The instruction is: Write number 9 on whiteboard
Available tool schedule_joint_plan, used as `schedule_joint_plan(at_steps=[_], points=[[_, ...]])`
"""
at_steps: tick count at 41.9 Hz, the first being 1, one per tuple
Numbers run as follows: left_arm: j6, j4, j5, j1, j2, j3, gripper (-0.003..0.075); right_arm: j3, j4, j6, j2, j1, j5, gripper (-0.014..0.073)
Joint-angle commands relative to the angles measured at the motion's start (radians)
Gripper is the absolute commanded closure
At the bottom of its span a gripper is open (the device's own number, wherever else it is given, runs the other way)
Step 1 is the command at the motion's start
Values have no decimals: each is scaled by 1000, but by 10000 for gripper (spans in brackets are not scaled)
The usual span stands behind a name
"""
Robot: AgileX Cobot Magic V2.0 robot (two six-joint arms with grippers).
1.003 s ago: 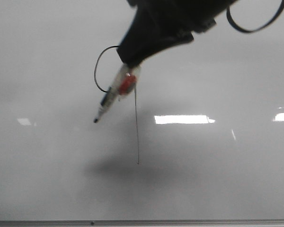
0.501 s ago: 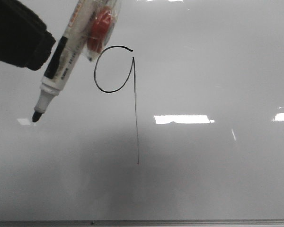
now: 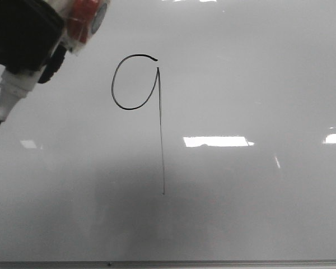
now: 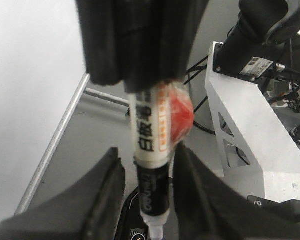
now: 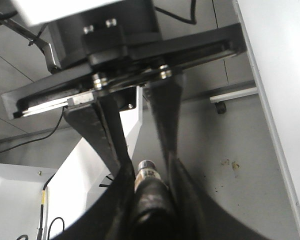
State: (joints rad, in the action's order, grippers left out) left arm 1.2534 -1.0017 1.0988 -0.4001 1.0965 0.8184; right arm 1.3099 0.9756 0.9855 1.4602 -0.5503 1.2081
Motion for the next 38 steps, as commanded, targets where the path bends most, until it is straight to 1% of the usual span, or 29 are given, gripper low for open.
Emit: schedule_joint_plan(at_steps=[1,7,9,13,17,20,23,28,30,31,33,35,38], points=[[1,-72,11,-10,-12,32,608,33,95,15,-35,-2,-8,652],[5,-72,14,-10,-12,32,738,33,101,15,-35,-2,-26,636],[7,-72,14,-10,-12,32,739,33,102,15,-35,-2,-31,596],[7,-72,14,-10,-12,32,739,33,103,14,-35,-2,-52,465],[7,-72,14,-10,-12,32,739,33,107,14,-35,-2,-70,298],[7,-64,14,-10,-12,32,739,33,108,14,-37,-2,-87,196],[7,-31,2,-10,-12,32,739,33,108,14,-46,1,-110,139],[-43,79,-28,-10,-12,32,739,32,87,14,-75,23,-131,141],[-107,145,-63,-10,-12,32,739,30,68,4,-91,40,-137,141],[-145,202,-92,-10,-12,32,739,27,56,-11,-103,49,-139,141],[-276,320,-152,-10,-12,32,739,14,32,-35,-128,72,-146,150],[-419,456,-212,-10,-12,32,739,-10,8,-48,-160,95,-159,179],[-633,655,-277,2,-12,32,739,-62,-26,-67,-220,136,-202,248]])
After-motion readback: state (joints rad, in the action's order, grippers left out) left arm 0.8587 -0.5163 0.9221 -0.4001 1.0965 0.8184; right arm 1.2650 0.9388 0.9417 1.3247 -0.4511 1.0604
